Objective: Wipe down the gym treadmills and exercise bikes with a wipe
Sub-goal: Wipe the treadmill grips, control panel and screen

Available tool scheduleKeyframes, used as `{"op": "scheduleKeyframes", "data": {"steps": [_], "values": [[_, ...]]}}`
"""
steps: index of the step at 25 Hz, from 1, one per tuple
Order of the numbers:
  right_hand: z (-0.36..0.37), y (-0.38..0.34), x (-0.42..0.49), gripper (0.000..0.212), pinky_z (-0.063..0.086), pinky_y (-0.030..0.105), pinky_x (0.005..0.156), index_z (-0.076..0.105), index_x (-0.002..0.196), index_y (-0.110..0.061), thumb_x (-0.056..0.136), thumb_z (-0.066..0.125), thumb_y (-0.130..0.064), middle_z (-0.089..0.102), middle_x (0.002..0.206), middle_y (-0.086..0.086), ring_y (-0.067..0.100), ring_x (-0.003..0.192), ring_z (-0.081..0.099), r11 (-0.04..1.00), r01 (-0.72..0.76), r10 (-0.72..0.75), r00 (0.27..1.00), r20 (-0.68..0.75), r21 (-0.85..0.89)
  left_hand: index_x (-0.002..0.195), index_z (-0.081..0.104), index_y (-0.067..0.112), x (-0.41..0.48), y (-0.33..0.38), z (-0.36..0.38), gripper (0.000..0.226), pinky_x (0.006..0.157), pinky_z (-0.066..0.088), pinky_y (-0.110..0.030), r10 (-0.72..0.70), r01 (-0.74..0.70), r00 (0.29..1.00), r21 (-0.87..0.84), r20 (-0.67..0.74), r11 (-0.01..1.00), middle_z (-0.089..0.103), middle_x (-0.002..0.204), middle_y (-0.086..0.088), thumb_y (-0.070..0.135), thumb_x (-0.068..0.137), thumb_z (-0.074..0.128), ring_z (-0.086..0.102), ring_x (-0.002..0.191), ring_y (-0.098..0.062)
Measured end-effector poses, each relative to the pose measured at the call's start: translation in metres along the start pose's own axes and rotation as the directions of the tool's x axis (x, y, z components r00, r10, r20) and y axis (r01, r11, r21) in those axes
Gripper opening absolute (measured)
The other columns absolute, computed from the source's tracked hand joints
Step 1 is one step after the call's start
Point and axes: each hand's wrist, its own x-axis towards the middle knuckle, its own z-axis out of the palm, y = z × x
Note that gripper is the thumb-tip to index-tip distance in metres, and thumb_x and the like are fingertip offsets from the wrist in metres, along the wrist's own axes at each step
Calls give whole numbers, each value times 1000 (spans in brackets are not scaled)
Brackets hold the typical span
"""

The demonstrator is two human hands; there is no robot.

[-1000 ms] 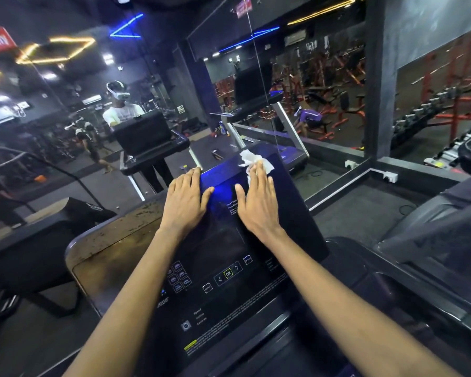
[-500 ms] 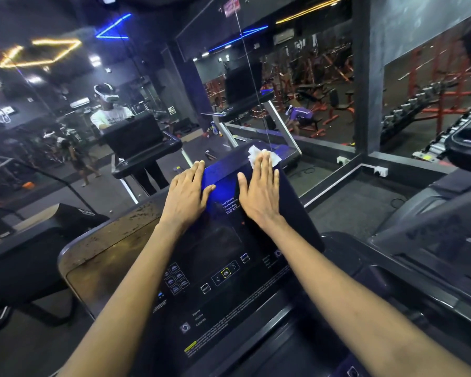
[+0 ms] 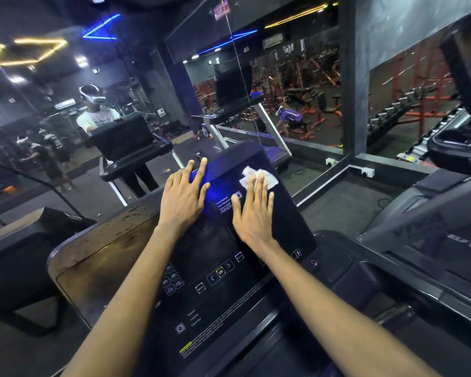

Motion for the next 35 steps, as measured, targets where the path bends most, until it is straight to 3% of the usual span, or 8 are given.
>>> {"op": "scheduleKeyframes", "data": {"steps": [3,5,10,16,22,28,33,35], "values": [[3,2,-32,70,1,46,123,1,157,-12,101,19,-51,-6,165,8,21,152,-10,983,177,-180,980,89,40,156,22,18,0,3,-1,58,107,36,-45,-12,12,1000,-4,2,1000,45,146,-20,41,104,37,46,130,-34],[1,4,-18,67,0,47,123,0,158,-15,102,22,-47,-6,165,5,16,151,-12,977,211,-214,973,87,45,155,24,17,-1,3,-2,58,107,37,-45,-15,15,1000,-12,1,1000,47,145,-20,40,104,38,47,129,-35],[-17,-14,52,64,-3,47,122,1,157,-18,104,20,-47,-3,165,1,14,151,-6,986,149,-156,984,92,73,154,29,21,0,2,-4,57,102,40,-44,1,-1,1000,-12,-25,1000,50,141,-20,39,102,44,50,125,-35],[-16,5,54,63,-6,48,122,-3,157,-22,104,17,-49,-10,164,-4,11,151,-9,987,-114,103,990,92,117,155,25,25,0,1,1,59,101,38,-44,-3,3,1000,11,-14,1000,48,143,-20,47,102,38,52,119,-37],[-19,5,61,65,-10,44,121,-3,157,-20,103,16,-50,-10,164,-2,11,151,-11,996,44,-50,995,87,72,155,24,20,5,6,3,75,112,29,-46,7,-5,999,-38,48,999,35,153,-19,58,94,47,39,136,-36],[4,45,-23,68,5,50,122,7,157,-13,101,22,-48,-5,165,0,13,151,-8,977,-203,203,979,2,59,156,19,15,5,14,4,78,118,19,-46,-10,15,997,-66,74,998,22,160,-16,57,96,44,24,146,-33],[2,39,-59,67,-6,41,121,3,158,-16,102,19,-49,-6,165,0,12,151,-12,998,52,-55,994,96,32,156,19,19,3,16,9,74,116,22,-49,4,-3,999,-25,37,1000,25,158,-20,57,97,41,29,142,-36],[-1,54,-62,65,-1,44,123,6,158,-17,102,18,-48,-2,165,-2,8,151,-8,1000,11,-11,996,83,-3,156,18,21,2,17,11,73,115,21,-50,13,-13,999,1,34,1000,24,158,-21,59,97,37,28,142,-38]]}}
